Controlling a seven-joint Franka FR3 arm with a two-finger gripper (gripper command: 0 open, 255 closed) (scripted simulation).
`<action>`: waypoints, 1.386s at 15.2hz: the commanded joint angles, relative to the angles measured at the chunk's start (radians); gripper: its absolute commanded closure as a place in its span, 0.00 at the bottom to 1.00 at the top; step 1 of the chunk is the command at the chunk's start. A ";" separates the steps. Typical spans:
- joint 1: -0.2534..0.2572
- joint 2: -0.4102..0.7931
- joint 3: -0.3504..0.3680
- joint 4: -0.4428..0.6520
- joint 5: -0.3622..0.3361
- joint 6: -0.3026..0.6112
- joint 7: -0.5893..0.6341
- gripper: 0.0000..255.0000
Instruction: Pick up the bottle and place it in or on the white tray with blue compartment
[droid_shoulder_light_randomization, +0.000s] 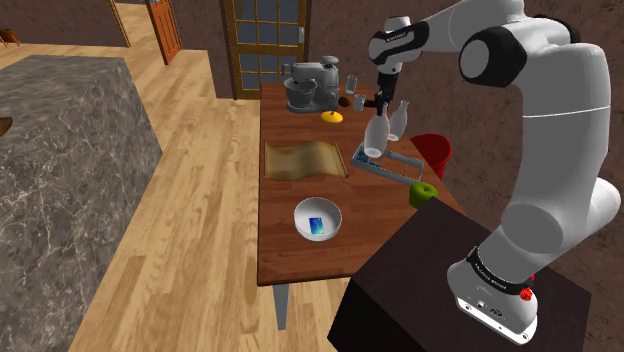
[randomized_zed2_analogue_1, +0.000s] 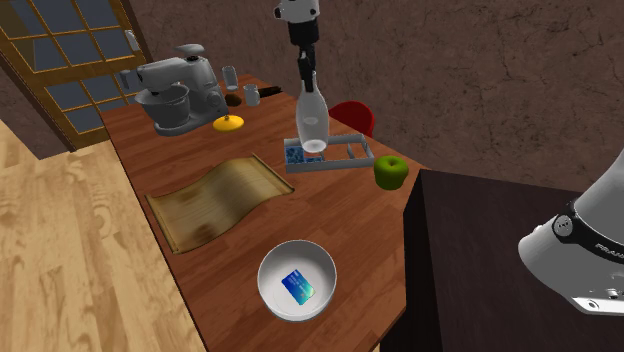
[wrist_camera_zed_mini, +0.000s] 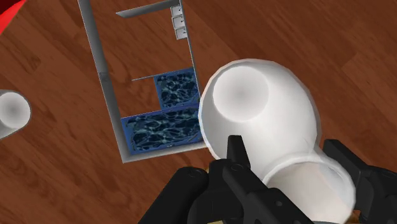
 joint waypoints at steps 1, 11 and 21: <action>-0.032 0.022 -0.007 0.051 0.004 -0.027 -0.037 1.00; -0.228 0.252 -0.025 0.521 0.039 -0.254 -0.205 1.00; -0.277 0.353 -0.021 0.624 0.049 -0.253 -0.234 1.00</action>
